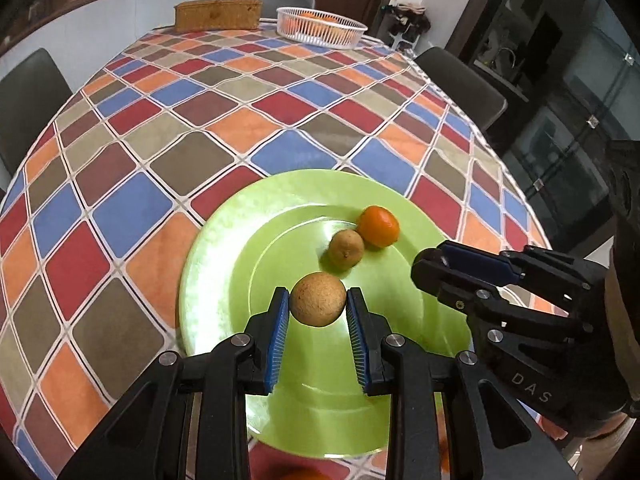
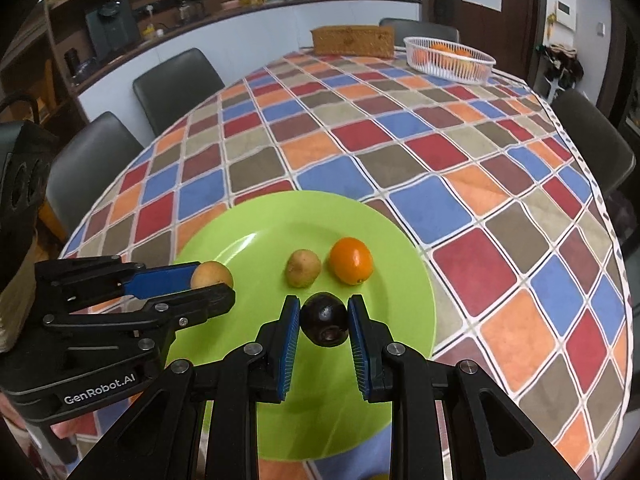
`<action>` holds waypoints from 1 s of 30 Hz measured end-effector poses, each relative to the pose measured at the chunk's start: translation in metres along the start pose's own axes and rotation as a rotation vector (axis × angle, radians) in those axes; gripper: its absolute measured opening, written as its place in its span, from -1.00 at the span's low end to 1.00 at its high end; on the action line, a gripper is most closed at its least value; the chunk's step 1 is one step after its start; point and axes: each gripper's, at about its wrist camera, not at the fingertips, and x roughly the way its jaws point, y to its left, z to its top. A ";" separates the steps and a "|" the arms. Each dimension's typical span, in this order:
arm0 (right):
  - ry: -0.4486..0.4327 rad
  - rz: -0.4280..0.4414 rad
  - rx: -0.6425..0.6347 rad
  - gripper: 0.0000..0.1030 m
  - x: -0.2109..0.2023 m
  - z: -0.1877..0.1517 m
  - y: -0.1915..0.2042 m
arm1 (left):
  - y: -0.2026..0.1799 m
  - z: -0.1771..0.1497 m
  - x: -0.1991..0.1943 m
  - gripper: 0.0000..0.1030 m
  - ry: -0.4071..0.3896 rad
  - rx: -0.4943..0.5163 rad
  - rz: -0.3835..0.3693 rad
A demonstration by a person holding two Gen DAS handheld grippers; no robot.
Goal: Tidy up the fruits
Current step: 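Carry both fruits onto the green plate and open both tools to release them, then withdraw both open tools from the plate toward the remaining fruits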
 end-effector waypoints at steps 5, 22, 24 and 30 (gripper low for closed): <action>0.010 -0.016 0.008 -0.50 0.007 0.004 -0.004 | -0.001 0.005 0.003 -0.43 0.005 0.007 0.014; -0.120 -0.065 -0.003 -0.25 -0.061 -0.019 0.005 | -0.024 -0.026 -0.069 -0.21 -0.140 0.114 0.086; -0.148 -0.067 -0.006 -0.25 -0.075 -0.024 0.010 | -0.029 -0.033 -0.084 -0.19 -0.166 0.129 0.088; -0.211 -0.061 -0.032 -0.25 -0.115 -0.043 0.027 | -0.047 -0.057 -0.124 -0.13 -0.235 0.187 0.088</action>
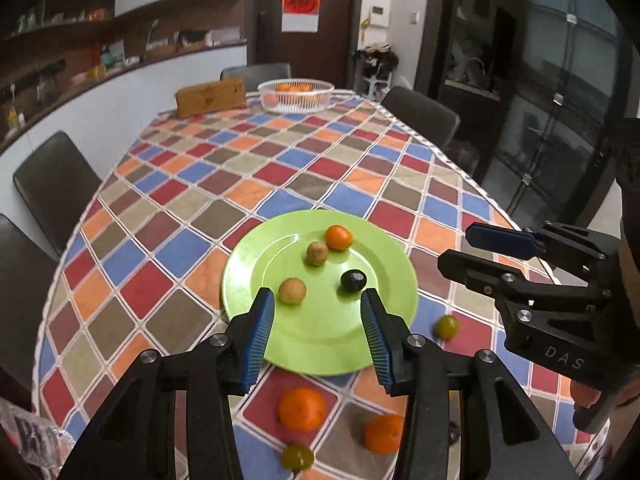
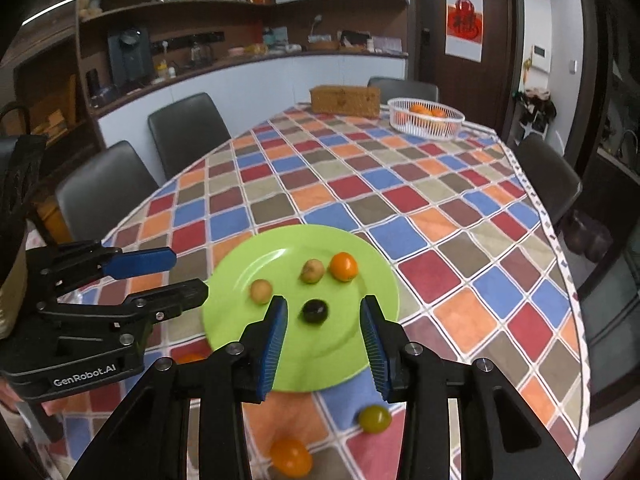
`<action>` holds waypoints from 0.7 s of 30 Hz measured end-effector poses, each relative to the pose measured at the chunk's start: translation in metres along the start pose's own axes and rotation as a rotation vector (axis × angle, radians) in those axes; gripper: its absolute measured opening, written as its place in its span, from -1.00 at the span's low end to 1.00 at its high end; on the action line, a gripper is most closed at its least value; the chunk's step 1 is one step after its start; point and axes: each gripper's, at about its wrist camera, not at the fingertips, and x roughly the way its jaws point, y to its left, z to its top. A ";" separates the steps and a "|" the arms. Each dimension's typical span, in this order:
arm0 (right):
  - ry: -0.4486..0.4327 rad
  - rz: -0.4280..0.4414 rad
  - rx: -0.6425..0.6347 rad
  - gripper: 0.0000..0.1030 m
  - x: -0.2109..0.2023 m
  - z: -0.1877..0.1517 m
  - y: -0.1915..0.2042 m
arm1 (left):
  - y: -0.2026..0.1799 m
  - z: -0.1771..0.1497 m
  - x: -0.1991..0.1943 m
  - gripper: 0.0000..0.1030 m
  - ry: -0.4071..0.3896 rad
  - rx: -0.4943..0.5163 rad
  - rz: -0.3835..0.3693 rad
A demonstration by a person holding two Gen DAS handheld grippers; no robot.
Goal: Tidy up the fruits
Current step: 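Withdraw both open tools from the plate toward the remaining fruits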
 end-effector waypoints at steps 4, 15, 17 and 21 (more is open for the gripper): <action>-0.039 -0.007 -0.011 -0.13 -0.027 -0.012 0.009 | -0.008 -0.010 -0.024 0.01 -0.044 0.018 0.006; -0.121 -0.025 -0.036 0.07 -0.081 -0.049 0.026 | -0.031 -0.050 -0.075 0.24 -0.150 0.079 0.001; -0.132 -0.031 -0.044 0.07 -0.087 -0.057 0.029 | -0.034 -0.057 -0.081 0.29 -0.168 0.090 -0.004; -0.167 -0.046 -0.043 0.27 -0.099 -0.071 0.035 | -0.038 -0.071 -0.090 0.38 -0.209 0.117 -0.017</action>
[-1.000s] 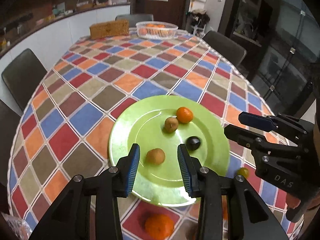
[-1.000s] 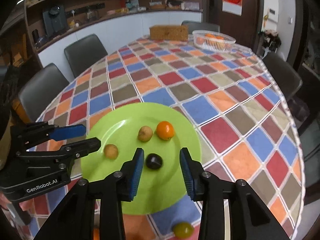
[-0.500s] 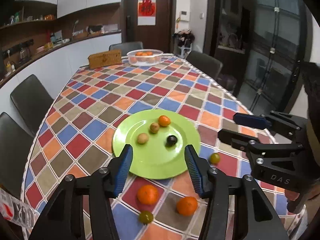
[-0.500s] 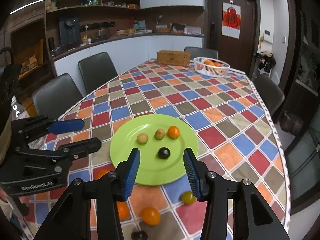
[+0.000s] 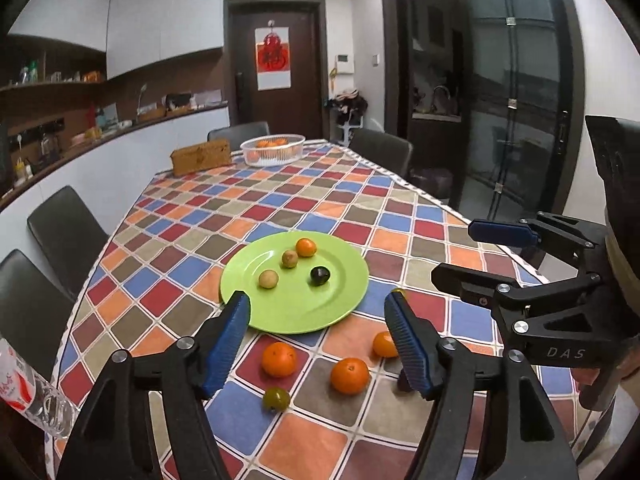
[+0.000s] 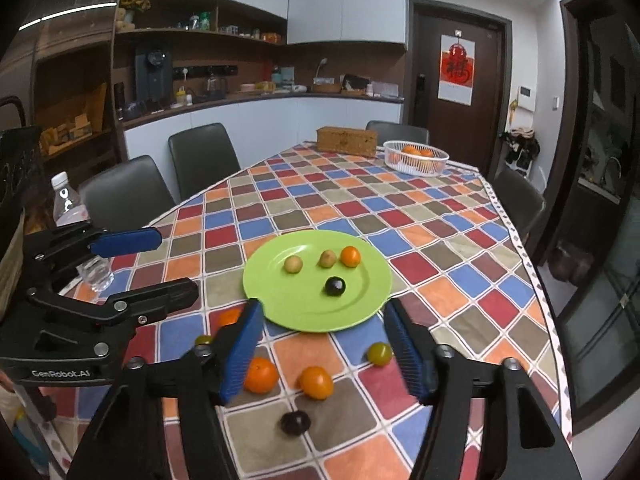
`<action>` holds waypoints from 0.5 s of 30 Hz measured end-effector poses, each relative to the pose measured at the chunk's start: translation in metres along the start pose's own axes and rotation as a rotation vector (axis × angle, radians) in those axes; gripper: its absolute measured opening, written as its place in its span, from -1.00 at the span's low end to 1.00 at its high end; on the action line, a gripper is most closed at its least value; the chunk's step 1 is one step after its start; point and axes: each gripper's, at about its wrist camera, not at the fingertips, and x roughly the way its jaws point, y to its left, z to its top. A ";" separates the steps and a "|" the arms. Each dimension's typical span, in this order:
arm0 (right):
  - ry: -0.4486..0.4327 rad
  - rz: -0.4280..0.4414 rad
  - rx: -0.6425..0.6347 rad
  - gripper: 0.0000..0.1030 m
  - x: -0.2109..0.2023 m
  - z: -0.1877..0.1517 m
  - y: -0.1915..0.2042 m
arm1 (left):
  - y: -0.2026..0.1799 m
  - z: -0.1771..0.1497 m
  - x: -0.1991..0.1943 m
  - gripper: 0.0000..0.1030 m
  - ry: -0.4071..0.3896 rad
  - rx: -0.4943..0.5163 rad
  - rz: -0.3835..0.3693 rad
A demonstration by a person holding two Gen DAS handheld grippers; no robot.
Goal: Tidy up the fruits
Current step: 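Withdraw both open tools from the plate toward the remaining fruits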
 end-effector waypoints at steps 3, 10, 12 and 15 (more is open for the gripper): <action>-0.016 -0.016 -0.009 0.27 -0.009 -0.008 0.004 | -0.003 -0.008 -0.005 0.39 -0.021 0.017 -0.002; -0.021 -0.041 -0.038 0.28 -0.019 -0.025 0.015 | -0.006 -0.023 -0.010 0.40 -0.041 0.063 -0.022; -0.012 -0.047 -0.049 0.27 -0.018 -0.031 0.017 | -0.009 -0.028 -0.009 0.40 -0.038 0.091 -0.038; 0.012 -0.042 -0.057 0.27 -0.016 -0.041 0.021 | -0.013 -0.034 -0.005 0.39 -0.027 0.131 -0.049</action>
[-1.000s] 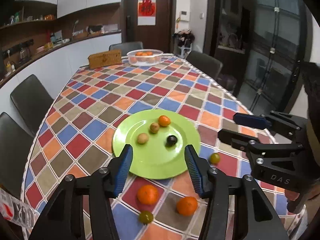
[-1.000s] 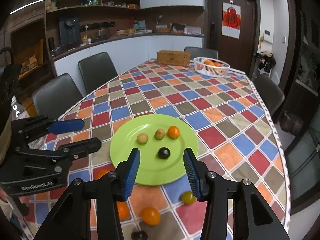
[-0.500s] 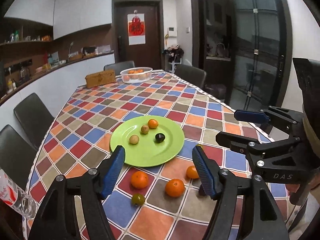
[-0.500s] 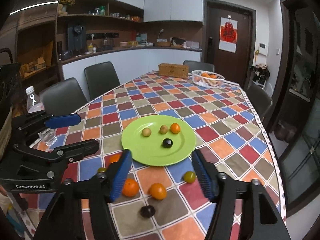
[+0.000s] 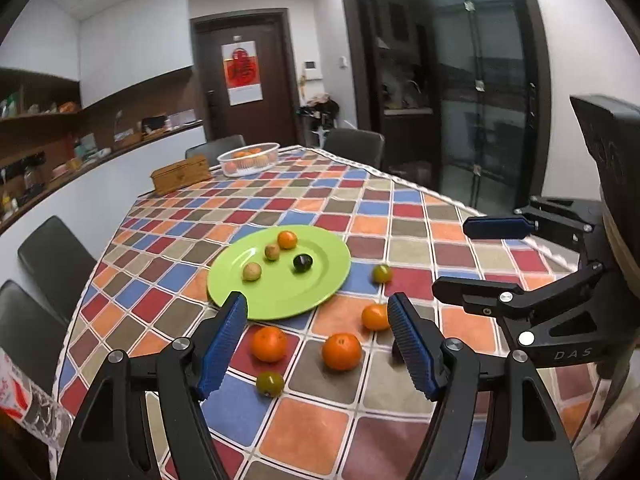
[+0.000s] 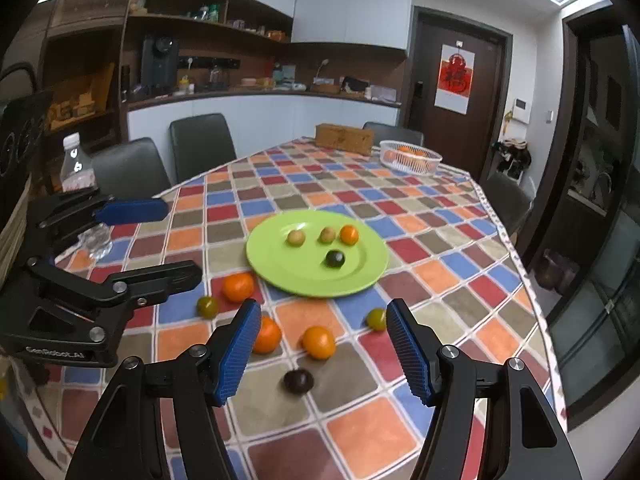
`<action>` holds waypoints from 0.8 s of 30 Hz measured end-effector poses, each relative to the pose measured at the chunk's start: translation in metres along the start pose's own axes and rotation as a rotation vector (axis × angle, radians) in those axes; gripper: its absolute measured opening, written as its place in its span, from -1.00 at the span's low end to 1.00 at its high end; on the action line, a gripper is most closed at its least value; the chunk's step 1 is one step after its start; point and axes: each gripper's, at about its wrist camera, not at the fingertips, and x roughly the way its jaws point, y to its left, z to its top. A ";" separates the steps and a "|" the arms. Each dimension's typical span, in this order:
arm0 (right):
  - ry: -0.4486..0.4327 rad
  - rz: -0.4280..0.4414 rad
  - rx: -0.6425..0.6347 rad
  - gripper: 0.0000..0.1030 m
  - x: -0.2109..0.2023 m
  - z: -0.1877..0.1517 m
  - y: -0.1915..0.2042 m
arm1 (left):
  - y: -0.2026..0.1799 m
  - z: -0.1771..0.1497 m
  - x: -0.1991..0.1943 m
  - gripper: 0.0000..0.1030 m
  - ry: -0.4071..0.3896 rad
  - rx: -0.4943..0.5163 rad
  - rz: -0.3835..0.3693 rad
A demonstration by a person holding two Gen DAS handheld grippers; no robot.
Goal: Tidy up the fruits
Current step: 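Withdraw both open tools from the plate toward the remaining fruits, then grasp a large orange with the left tool while the right tool grasps a dark plum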
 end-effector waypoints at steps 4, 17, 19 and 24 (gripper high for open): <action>0.027 0.003 -0.011 0.27 0.004 -0.011 0.005 | -0.004 -0.009 0.008 0.39 0.030 0.058 -0.032; 0.202 0.087 0.068 0.08 0.050 -0.041 0.004 | -0.005 -0.029 0.055 0.16 0.148 0.133 -0.128; 0.226 0.102 0.087 0.01 0.058 -0.045 0.002 | -0.004 -0.032 0.065 0.11 0.179 0.124 -0.150; 0.276 0.131 0.116 -0.12 0.074 -0.054 0.000 | -0.003 -0.040 0.084 0.00 0.236 0.099 -0.179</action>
